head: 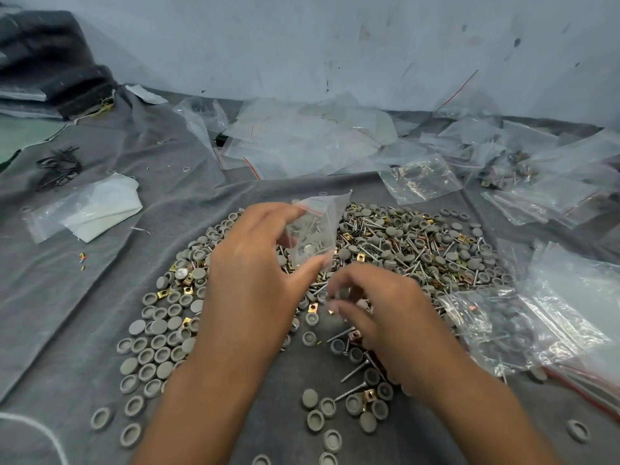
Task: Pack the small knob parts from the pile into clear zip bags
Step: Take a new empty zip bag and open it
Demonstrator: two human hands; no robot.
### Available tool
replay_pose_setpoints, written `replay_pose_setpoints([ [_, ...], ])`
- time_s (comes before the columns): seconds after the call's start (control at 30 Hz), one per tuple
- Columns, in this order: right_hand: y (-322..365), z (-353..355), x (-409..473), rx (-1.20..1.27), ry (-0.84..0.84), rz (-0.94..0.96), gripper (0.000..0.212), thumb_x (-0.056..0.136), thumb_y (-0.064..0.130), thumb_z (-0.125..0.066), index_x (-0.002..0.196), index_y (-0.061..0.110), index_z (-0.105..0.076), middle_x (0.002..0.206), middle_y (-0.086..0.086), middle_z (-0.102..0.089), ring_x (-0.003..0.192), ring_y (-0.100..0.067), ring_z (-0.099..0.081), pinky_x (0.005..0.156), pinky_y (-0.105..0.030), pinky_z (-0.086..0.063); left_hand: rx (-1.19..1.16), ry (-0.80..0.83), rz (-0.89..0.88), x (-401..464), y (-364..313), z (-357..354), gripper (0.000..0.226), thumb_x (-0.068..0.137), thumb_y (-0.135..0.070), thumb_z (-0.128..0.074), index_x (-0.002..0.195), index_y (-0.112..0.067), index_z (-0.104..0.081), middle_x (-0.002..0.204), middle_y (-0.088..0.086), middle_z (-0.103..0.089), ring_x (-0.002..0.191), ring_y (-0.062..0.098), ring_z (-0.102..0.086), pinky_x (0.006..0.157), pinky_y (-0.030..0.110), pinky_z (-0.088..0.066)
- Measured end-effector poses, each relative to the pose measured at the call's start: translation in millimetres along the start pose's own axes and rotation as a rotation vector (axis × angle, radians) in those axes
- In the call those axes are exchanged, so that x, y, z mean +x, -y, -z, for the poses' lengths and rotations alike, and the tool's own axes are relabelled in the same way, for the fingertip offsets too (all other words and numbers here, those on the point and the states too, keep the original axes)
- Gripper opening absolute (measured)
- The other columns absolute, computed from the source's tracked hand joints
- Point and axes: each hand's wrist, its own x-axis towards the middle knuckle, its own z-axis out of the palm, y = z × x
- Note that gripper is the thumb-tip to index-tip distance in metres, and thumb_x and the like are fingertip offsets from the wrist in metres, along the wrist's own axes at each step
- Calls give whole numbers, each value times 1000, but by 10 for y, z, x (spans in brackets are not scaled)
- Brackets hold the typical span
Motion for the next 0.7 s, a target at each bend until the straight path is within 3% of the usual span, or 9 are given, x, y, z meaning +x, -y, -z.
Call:
replay_pose_setpoints([
  [0.1,85,144,13,168,-368,174,13,95,24,-70,106,19,-69,97,14,-68,88,3,-64,74,-12,-49,20,22,-32,-16,-22,-20,55,70,-29,-87,120,-16,-67,103,-15,-57,84,-1,-51,87,0,-32],
  [0.2,165,195,23,147,-559,264,15,93,16,-74,107,10,-70,100,5,-71,91,-4,-67,77,-16,-52,11,50,-56,-35,-64,-56,54,72,-30,-81,122,-16,-66,106,-15,-54,92,-1,-50,93,3,-33],
  [0.3,189,137,28,-10,-563,265,15,91,15,-76,106,10,-74,99,4,-73,93,-14,-67,83,-25,-53,-1,78,-86,-63,-122,-114,47,73,-22,-77,119,-12,-67,114,-6,-63,101,5,-55,98,11,-37],
  [0.37,171,108,33,-81,-548,249,16,92,15,-77,107,10,-75,101,4,-74,94,-18,-66,83,-31,-53,-19,81,-84,-73,-139,-143,44,74,-14,-77,117,-12,-69,114,-3,-65,97,8,-58,95,19,-44],
  [0.47,176,127,30,-69,-612,225,19,92,18,-77,110,13,-77,106,3,-72,96,-21,-64,90,-22,-46,-34,83,-68,-65,-142,-126,46,74,-20,-75,119,-14,-68,109,-6,-63,81,3,-51,87,10,-39],
  [0.57,220,159,36,-53,-699,223,20,94,24,-75,114,19,-75,106,3,-61,91,-23,-55,86,-16,-37,-37,104,-51,-52,-135,-90,49,74,-25,-75,121,-17,-67,106,-9,-60,77,2,-48,83,6,-36],
  [0.7,247,118,67,-121,-624,241,27,97,21,-72,122,14,-72,110,-1,-67,98,-22,-57,95,-15,-35,-54,128,-57,-44,-155,-84,49,71,-18,-79,119,-20,-67,104,-11,-59,76,3,-49,79,7,-36],
])
